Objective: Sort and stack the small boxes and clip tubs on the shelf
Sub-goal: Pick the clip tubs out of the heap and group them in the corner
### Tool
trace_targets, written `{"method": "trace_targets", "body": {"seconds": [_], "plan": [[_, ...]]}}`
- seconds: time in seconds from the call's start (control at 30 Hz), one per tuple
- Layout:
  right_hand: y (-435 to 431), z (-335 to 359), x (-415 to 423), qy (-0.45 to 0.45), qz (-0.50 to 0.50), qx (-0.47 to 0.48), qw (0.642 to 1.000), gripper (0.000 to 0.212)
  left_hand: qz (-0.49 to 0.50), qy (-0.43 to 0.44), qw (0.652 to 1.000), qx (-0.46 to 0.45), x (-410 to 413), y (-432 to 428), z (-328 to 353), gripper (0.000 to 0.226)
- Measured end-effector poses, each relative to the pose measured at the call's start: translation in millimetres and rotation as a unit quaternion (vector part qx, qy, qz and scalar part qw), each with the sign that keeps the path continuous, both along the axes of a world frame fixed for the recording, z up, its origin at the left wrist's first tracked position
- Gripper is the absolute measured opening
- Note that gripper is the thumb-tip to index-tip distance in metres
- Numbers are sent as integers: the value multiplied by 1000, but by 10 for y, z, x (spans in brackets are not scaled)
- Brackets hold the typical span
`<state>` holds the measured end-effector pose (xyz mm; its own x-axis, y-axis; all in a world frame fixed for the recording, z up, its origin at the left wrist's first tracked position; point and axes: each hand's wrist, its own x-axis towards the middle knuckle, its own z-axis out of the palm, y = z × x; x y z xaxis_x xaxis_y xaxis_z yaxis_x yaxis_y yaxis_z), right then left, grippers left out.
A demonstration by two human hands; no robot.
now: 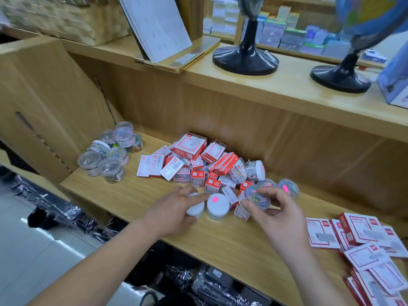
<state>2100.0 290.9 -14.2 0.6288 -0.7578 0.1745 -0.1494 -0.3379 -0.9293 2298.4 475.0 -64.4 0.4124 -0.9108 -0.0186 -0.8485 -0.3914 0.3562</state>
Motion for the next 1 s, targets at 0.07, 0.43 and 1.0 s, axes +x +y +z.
{"method": "trace_targets", "body": {"seconds": [0.07, 0.43, 1.0], "plan": [[49, 4, 20, -8, -2, 14, 1000, 32, 31, 34, 999, -26, 6, 93, 65, 81], [125, 111, 151, -34, -42, 24, 998, 33, 72, 77, 971, -213, -459, -329, 50, 44], [531, 357, 1013, -19, 61, -26, 998, 36, 204, 93, 925, -306, 82, 608, 385, 61]]}}
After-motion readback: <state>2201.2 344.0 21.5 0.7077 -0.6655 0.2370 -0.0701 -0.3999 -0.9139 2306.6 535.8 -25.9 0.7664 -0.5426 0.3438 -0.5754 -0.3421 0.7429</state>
